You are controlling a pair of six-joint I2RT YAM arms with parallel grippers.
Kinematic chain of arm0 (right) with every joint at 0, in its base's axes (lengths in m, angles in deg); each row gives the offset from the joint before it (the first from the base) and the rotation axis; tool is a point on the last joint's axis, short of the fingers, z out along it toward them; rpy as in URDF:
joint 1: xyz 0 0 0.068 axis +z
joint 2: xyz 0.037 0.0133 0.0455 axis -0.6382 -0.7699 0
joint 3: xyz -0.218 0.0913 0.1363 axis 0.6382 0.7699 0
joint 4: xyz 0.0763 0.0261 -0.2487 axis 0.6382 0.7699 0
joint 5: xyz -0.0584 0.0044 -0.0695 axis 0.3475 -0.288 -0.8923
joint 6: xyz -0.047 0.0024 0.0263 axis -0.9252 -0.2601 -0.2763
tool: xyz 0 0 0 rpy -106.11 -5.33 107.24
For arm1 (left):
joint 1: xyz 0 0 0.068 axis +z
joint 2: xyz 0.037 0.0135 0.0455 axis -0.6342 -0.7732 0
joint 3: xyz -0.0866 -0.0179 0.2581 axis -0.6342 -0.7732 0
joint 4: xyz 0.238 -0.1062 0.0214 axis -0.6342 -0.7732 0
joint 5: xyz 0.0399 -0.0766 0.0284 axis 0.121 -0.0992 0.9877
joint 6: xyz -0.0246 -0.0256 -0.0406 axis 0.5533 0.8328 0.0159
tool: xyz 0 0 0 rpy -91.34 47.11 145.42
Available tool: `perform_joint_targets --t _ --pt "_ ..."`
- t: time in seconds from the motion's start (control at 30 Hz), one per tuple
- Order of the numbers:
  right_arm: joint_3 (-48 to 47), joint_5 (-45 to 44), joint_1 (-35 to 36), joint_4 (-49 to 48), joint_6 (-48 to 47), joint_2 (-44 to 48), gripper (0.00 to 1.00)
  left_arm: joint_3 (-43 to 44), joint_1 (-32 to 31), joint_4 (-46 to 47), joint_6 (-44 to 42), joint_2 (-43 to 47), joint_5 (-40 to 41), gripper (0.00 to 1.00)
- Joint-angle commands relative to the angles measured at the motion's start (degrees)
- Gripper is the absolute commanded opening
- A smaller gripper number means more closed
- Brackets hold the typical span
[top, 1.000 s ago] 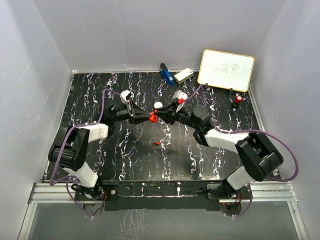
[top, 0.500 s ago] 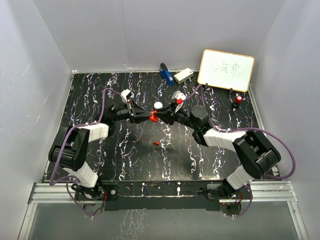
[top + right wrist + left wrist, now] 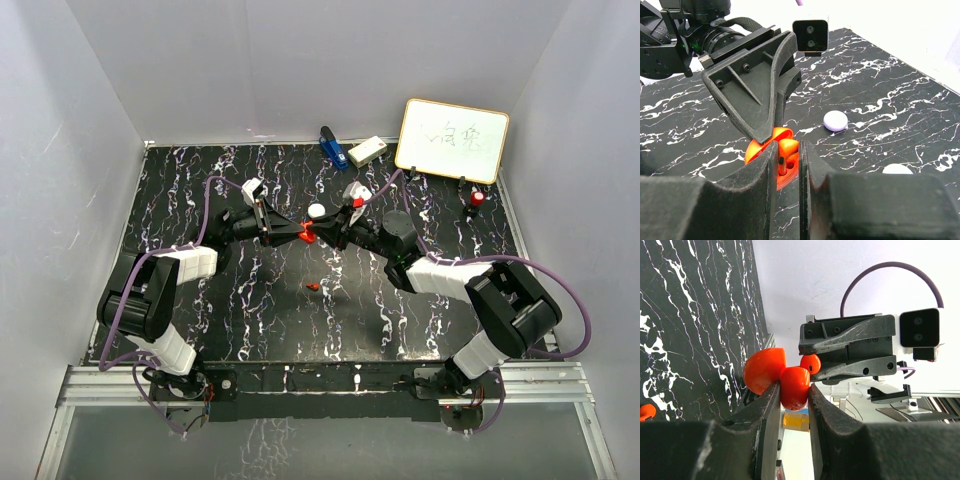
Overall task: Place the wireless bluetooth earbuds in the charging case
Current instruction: Place the earbud in the charging case.
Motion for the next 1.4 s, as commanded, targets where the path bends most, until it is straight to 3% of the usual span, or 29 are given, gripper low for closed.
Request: perform_joint_targets --t 0.0,1.37 --pt "-2.2 -1.2 0.2 -5.1 -0.7 0.9 0.00 1.1 -0.5 1.1 -0.4 1.0 -0.9 0.00" --pt "-1.0 -1.8 0.2 -6.2 -0.6 -0.1 0.00 1.3 -0.6 3.8 2.7 2.5 -0.9 0.00"
